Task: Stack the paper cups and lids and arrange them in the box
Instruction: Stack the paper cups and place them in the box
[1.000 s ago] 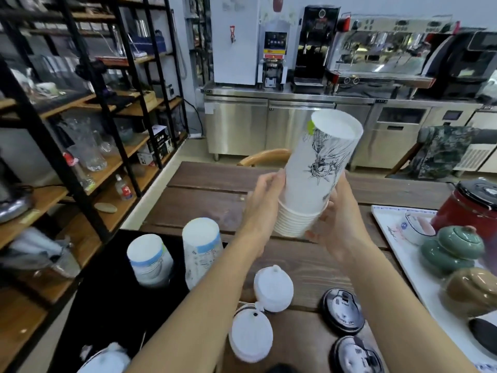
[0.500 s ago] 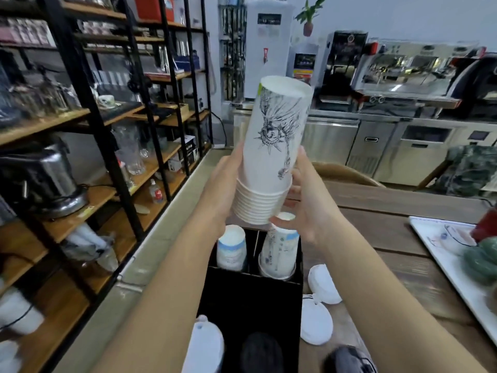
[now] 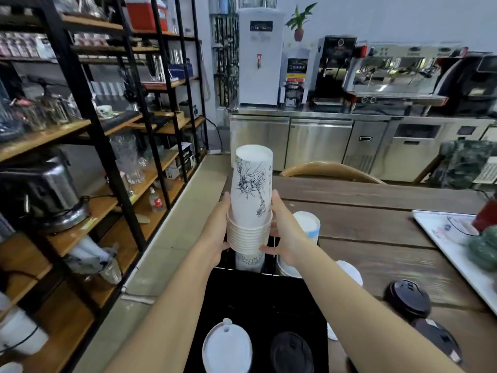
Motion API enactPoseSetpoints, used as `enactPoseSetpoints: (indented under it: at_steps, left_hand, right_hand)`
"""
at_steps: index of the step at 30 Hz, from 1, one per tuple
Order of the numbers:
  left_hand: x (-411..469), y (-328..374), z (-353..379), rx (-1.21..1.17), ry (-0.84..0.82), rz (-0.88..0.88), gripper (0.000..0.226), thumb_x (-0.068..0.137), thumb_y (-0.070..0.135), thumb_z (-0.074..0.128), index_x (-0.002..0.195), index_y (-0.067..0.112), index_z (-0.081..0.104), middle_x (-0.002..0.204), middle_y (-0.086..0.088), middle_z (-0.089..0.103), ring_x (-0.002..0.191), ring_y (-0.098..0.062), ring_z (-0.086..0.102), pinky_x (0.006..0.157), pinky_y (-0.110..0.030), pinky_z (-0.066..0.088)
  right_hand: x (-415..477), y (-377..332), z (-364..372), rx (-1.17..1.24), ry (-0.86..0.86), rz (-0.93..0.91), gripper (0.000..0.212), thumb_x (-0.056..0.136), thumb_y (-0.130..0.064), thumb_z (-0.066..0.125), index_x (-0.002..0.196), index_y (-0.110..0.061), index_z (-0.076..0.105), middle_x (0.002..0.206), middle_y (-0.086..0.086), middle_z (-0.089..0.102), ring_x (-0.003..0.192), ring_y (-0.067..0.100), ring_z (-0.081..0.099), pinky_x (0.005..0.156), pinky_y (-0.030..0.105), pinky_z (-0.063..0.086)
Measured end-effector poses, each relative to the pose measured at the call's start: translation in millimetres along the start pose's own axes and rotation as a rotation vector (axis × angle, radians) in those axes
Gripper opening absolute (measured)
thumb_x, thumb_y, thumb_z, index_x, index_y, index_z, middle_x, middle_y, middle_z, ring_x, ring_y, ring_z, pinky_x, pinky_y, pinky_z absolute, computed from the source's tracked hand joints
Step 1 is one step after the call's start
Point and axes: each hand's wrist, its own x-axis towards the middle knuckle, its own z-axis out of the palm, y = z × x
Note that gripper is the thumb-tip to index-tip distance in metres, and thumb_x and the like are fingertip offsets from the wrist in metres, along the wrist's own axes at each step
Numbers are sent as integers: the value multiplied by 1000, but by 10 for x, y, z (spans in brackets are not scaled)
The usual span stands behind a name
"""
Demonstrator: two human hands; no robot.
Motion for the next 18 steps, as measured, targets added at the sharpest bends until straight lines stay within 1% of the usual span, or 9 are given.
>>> enactPoseSetpoints:
  at_steps: [4,6,8,10,12,13,14,16,18]
  left_hand:
    - [198,-157,-37,-19,-1,-56,55,92,58,31,127,23,55,136,-4,56,125,-26,49,107,-47,38]
    - [269,-229,-41,15,8,-59,50,94,53,31,127,23,53,134,-4,55,121,-25,50,100,-43,40]
    - [319,-288,-41,54,28,-60,39,97,44,31,120,22,54,130,-4,56,115,-24,52,95,-41,42]
    - [385,-345,-45,79,56,-38,24,97,33,32,100,25,54,123,-6,60,111,-24,55,97,-42,44]
    - [429,-384,-36,110,86,-12,21,95,26,35,85,23,53,110,-7,63,101,-23,58,91,-38,44]
    - [451,-394,-21,135,98,5,22,93,27,37,83,21,55,106,-7,64,99,-23,58,91,-37,44]
    - [466,-396,-2,155,108,30,23,93,30,40,85,20,58,103,-6,65,99,-23,59,94,-38,45]
    - [474,-390,44,156,98,65,30,95,39,40,92,18,61,96,-1,64,93,-19,58,94,-37,44]
    - [466,-396,73,96,68,93,35,94,48,39,90,20,61,89,3,63,87,-15,58,89,-35,43]
  right_hand:
    - [113,75,18,-65,40,14,56,88,-65,35,125,-27,55,126,-3,54,116,24,50,96,51,49]
    - [207,128,-3,-111,47,27,58,90,-62,33,128,-23,52,129,0,54,117,27,50,96,52,49]
    - [286,174,-14,-195,69,42,57,92,-57,32,129,-18,51,128,4,54,118,30,50,95,51,49]
    - [355,224,-34,-272,71,28,48,92,-46,34,118,-13,56,116,7,58,109,30,54,91,44,51]
    - [371,266,-54,-320,96,-32,27,90,-28,37,92,-12,58,91,6,56,87,24,53,73,31,47]
    - [376,285,-70,-382,123,-82,18,87,-19,39,85,-12,56,83,4,53,81,23,49,69,31,42]
    - [386,307,-84,-456,144,-142,17,84,-11,40,89,-13,56,85,2,54,83,23,48,71,32,41]
    - [366,332,-85,-520,151,-239,32,82,-3,42,108,-16,55,103,0,62,98,23,55,88,40,47]
    - [319,346,-72,-561,122,-309,33,82,-2,45,107,-24,50,107,3,65,102,24,59,94,45,48]
